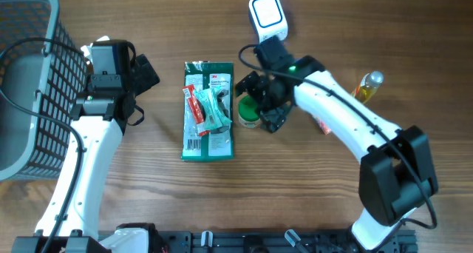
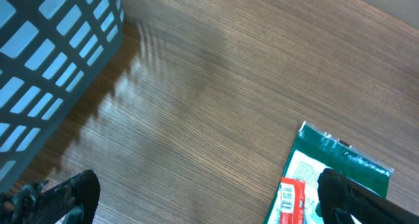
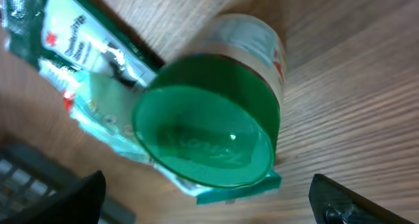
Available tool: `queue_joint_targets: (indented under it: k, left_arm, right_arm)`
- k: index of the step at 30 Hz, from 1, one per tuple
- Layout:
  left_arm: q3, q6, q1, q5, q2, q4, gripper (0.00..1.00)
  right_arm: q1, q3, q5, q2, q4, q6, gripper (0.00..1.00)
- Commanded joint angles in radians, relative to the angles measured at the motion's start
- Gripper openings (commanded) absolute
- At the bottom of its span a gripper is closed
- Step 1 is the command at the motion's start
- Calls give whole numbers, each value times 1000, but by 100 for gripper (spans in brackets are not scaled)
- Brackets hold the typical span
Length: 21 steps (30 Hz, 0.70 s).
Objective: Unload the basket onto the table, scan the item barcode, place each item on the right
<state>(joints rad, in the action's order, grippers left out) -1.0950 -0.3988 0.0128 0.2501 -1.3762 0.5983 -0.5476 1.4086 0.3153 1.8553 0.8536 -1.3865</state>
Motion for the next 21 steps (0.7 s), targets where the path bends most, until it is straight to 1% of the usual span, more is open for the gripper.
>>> queue_joint_targets:
  k: [1,5,6,12,14,21]
  left_arm:
    - [-4,1,-4,13,-1,-4,100]
    - [-4,2,-4,13,-1,-3,100]
    - [-4,2,-4,13,-1,-3,100]
    - [-4,2,-4,13,-1,-3,100]
    - [-4,2,-4,13,-1,-3,100]
    - [-4,2,-4,13,-1,-3,100]
  right_arm:
    - [-59,3,-161,2,3,-117,100]
    - [-73,3,-303,2,4,-117,100]
    - [-73,3,-317,3,2,-136,100]
    - [-74,3,-340,5,-8,-143,100]
    - [-75,3,-342,8,-10,-166,100]
    - [-87,3,-338,71,-31,-165,100]
